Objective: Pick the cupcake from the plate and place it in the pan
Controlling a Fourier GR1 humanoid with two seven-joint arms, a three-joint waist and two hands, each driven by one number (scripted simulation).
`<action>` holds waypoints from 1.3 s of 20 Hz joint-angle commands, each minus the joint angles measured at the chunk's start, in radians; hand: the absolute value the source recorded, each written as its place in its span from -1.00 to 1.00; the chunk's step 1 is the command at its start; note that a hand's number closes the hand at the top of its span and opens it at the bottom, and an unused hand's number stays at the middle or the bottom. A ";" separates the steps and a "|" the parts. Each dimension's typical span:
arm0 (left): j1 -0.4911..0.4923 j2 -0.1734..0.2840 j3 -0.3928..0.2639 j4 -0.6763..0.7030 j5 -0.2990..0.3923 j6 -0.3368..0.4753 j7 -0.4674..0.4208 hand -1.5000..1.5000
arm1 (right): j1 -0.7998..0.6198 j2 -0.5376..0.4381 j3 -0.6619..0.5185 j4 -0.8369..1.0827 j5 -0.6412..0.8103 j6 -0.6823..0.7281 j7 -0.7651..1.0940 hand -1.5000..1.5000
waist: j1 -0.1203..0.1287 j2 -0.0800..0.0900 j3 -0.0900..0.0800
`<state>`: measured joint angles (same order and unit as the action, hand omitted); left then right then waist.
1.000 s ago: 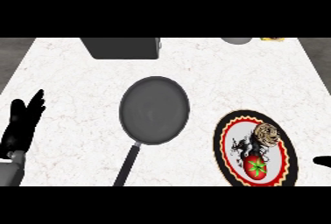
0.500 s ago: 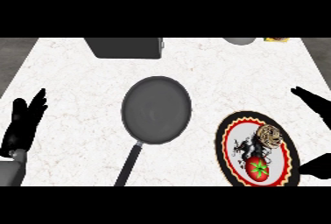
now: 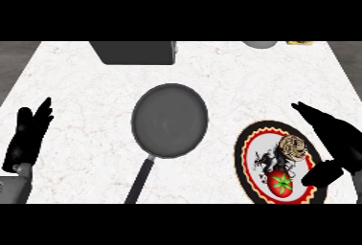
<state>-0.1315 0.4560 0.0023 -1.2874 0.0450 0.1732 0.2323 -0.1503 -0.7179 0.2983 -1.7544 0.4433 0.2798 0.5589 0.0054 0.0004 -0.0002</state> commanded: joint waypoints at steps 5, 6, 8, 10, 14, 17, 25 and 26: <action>0.017 -0.040 0.029 -0.011 -0.062 -0.012 -0.016 0.00 | 0.033 0.104 -0.006 0.087 0.186 0.011 -0.058 -1.00 | -0.004 -0.001 0.000; 0.042 -0.038 0.041 -0.070 -0.050 -0.018 0.023 0.00 | 0.001 0.107 -0.031 0.129 0.170 0.056 -0.077 -1.00 | -0.002 -0.001 0.000; 0.005 -0.039 0.072 0.031 -0.052 -0.041 -0.035 0.00 | 0.038 0.128 -0.009 0.066 0.214 0.070 -0.031 -1.00 | -0.006 -0.001 0.000; -0.044 -0.046 0.070 0.058 -0.067 -0.050 0.001 0.00 | -0.051 0.185 -0.025 0.091 0.203 0.132 0.020 -1.00 | -0.005 0.000 0.000; 0.051 -0.054 0.065 -0.112 -0.080 -0.062 0.055 0.00 | -0.001 0.221 -0.032 0.217 0.297 0.026 -0.140 -1.00 | 0.000 -0.001 0.001; 0.034 -0.083 0.104 -0.040 -0.103 -0.076 -0.015 0.00 | 0.006 0.227 -0.107 0.148 0.305 0.118 -0.131 -1.00 | -0.005 -0.001 0.000; -0.004 -0.098 0.128 -0.040 -0.134 -0.095 0.045 0.00 | 0.038 0.306 -0.112 0.228 0.409 0.076 -0.184 -1.00 | -0.005 -0.001 0.000; -0.005 -0.068 0.141 -0.063 -0.124 -0.123 0.062 0.00 | -0.011 0.284 -0.141 0.228 0.377 0.151 -0.172 -1.00 | -0.004 -0.001 0.000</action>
<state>-0.1321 0.3789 0.1311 -1.3138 -0.0667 0.0716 0.2543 -0.1324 -0.4486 0.1867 -1.5366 0.8110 0.3656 0.3794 0.0007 -0.0001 0.0001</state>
